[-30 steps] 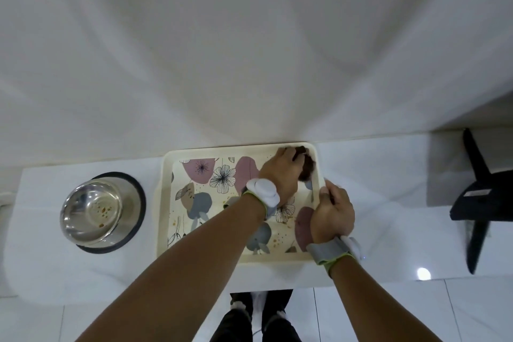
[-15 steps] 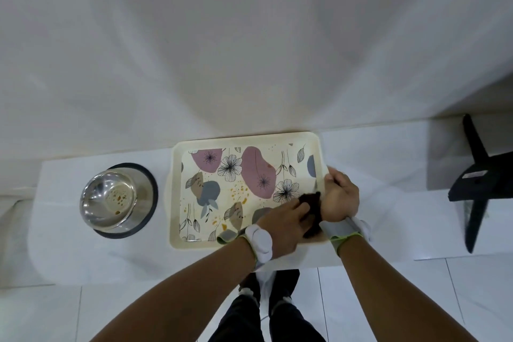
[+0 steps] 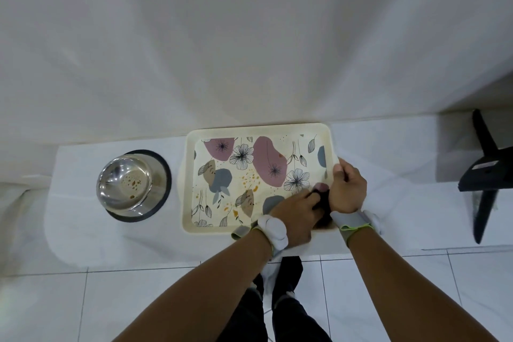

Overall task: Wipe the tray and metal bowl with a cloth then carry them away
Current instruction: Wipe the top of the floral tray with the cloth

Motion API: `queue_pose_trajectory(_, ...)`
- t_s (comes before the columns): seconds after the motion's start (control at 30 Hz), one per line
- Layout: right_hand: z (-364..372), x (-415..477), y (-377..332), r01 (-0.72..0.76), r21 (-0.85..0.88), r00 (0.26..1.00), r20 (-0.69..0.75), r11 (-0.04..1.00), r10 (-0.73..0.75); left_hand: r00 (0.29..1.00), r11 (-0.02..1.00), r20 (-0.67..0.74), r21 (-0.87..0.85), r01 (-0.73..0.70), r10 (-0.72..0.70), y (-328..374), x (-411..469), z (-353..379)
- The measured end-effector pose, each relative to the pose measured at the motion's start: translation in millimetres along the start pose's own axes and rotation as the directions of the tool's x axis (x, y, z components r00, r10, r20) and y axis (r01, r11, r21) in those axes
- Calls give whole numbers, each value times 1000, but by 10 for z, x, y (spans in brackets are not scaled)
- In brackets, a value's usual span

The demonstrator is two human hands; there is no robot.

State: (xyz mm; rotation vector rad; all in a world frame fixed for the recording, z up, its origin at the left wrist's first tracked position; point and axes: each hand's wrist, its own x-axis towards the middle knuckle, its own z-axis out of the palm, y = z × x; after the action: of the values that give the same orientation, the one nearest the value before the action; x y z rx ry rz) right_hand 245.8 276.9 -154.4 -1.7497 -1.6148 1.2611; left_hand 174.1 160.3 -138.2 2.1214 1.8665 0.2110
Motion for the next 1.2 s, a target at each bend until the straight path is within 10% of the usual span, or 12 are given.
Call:
queue_pose_trajectory(0.67,140,-73,80,177,-307,969,-110,935,-220,874,866,-54,-173,469,-483,-589,-1347,-109)
queue_pose_trajectory(1.2,189,-131,23,183,-418,961,-114,890,-251,901,886,-23,-197,420,-433,-637,-1365,-151)
